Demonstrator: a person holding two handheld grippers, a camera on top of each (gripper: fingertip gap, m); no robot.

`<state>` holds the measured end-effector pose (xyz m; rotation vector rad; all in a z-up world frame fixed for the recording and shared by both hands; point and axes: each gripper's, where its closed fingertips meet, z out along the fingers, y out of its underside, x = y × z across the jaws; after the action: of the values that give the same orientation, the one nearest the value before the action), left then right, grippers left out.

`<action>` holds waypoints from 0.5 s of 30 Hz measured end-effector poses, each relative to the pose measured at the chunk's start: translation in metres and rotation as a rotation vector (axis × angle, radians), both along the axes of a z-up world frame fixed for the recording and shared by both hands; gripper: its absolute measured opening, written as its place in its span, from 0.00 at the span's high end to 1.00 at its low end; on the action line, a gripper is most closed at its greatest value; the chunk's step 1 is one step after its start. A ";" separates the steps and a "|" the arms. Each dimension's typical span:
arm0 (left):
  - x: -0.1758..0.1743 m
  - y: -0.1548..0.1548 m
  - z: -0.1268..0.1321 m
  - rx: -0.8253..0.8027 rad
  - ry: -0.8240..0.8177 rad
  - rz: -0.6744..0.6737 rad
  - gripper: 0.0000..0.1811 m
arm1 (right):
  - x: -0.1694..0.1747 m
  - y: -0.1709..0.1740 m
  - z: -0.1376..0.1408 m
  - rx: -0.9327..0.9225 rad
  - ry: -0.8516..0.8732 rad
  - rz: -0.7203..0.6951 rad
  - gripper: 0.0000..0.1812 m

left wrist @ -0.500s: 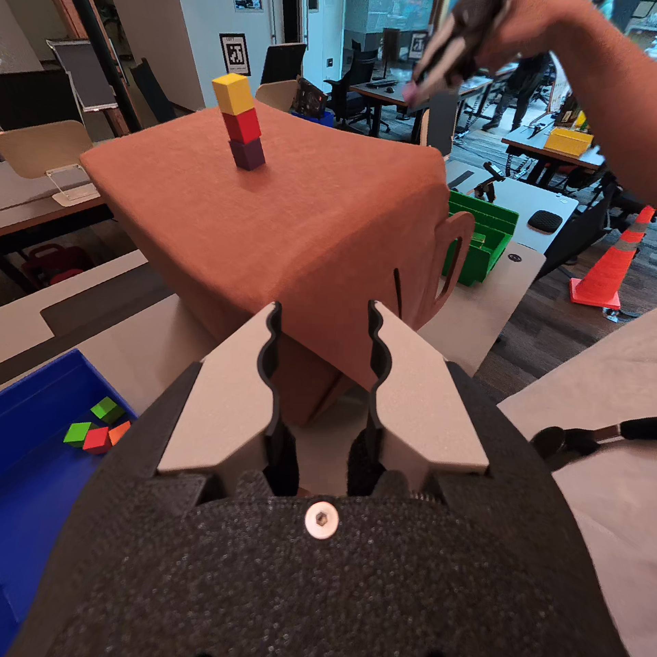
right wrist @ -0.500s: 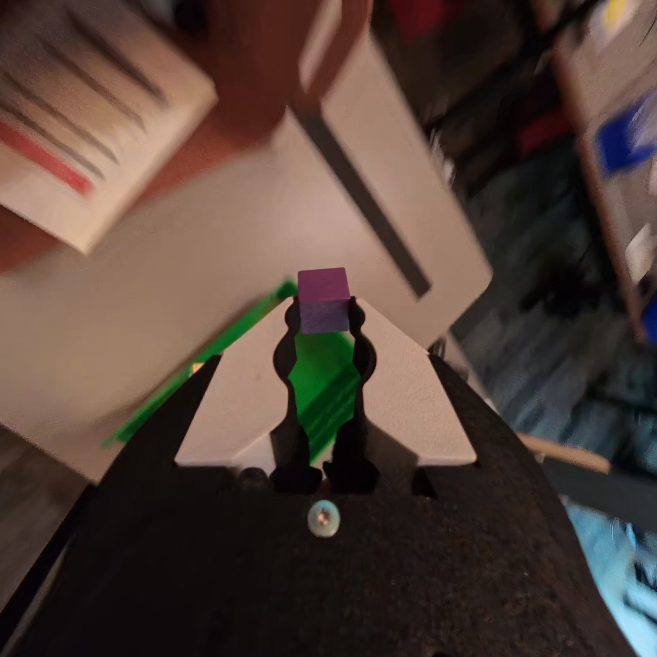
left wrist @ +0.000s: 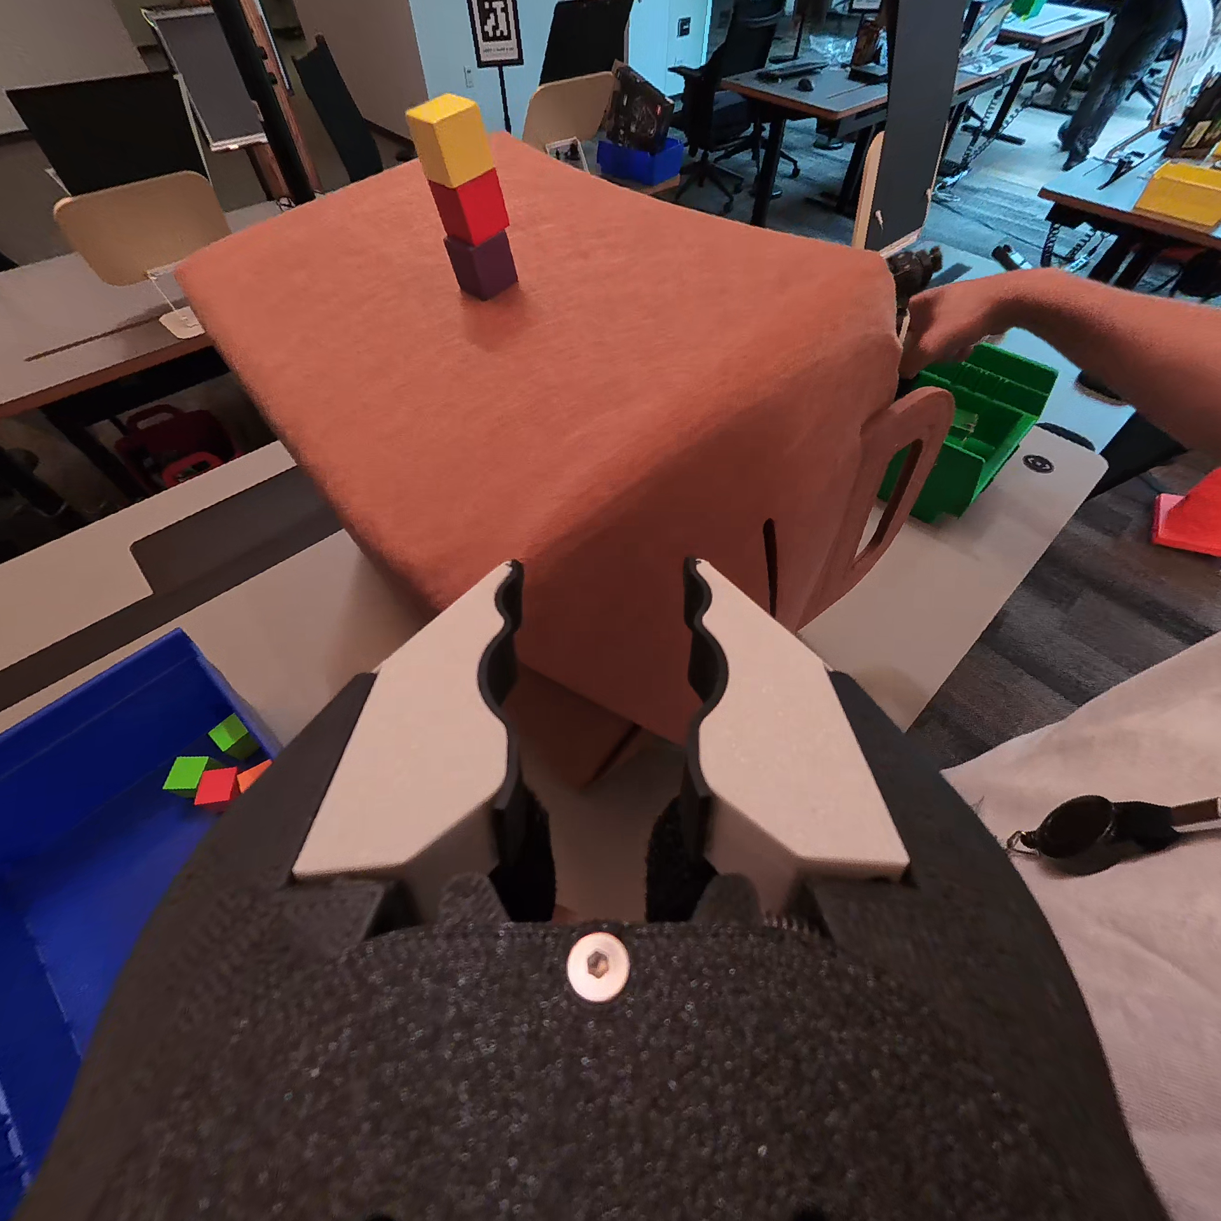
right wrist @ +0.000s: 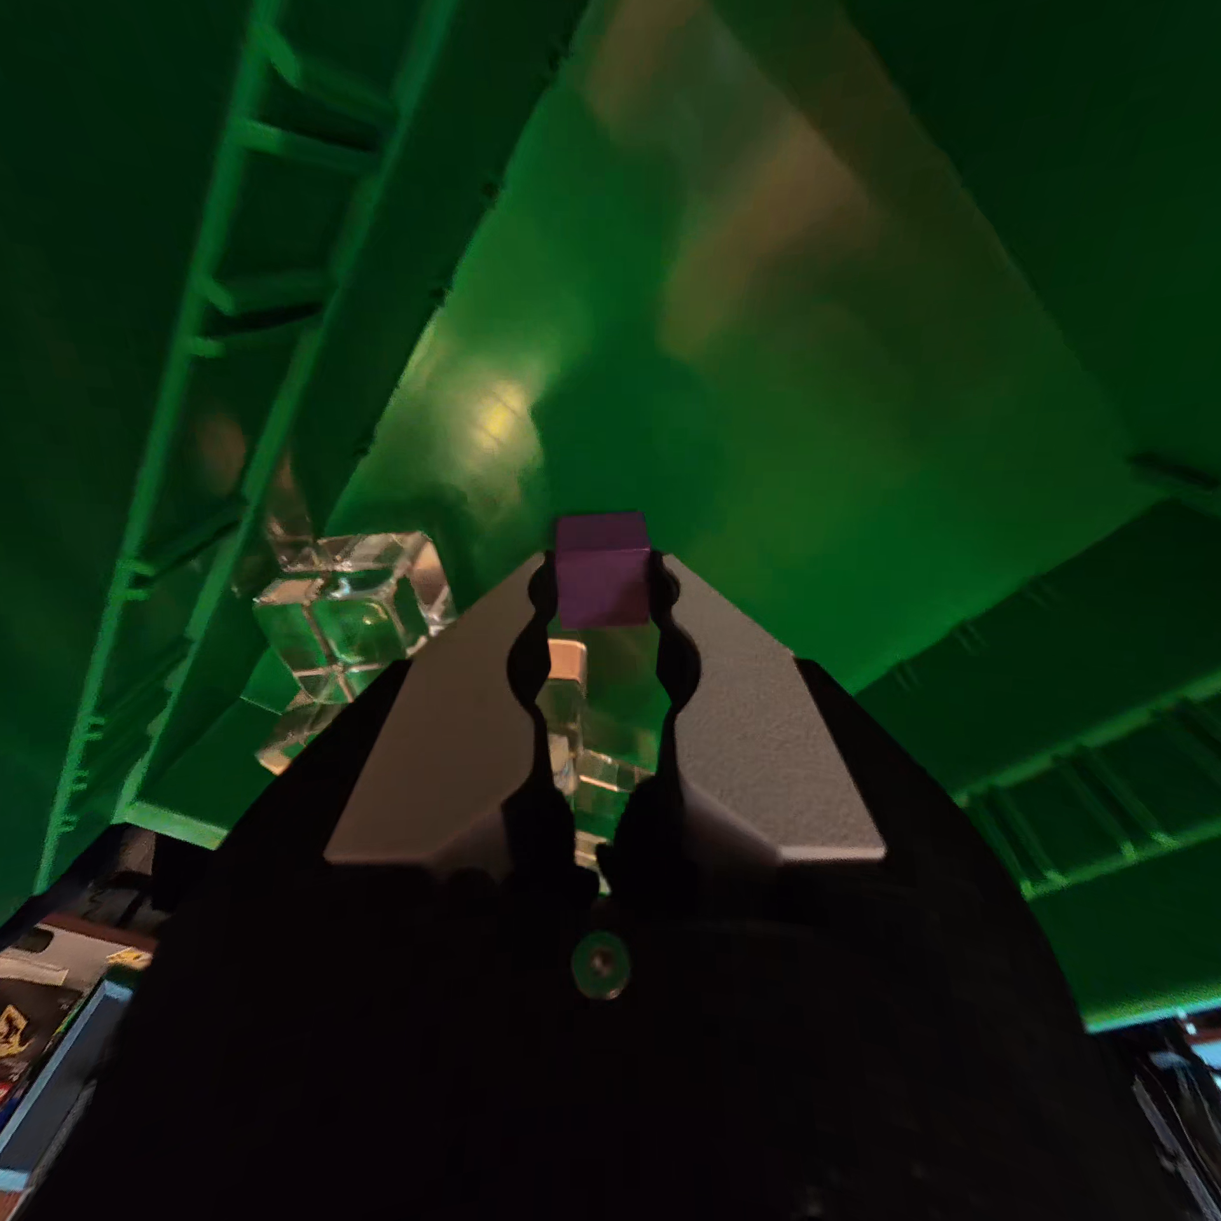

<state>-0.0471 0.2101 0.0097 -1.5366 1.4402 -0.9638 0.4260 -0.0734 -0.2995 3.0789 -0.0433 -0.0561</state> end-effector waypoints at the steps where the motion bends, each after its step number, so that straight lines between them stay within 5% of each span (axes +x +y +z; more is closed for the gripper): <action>1: 0.000 -0.001 0.000 0.003 0.002 0.000 0.72 | -0.003 0.003 -0.001 0.014 0.005 0.005 0.85; 8: -0.003 -0.006 0.001 0.009 -0.005 0.005 0.72 | 0.006 0.008 0.017 0.047 -0.036 0.001 0.78; 12: -0.013 -0.005 0.001 0.014 -0.015 0.027 0.72 | 0.009 0.071 0.134 0.383 -0.135 -0.020 0.71; 15: -0.022 -0.001 0.000 0.009 -0.018 0.051 0.72 | -0.055 0.161 0.263 0.799 -0.078 0.106 0.72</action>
<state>-0.0691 0.2089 0.0092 -1.5472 1.3846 -0.9378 0.3711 0.0878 -0.0361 3.8716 0.1854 0.0729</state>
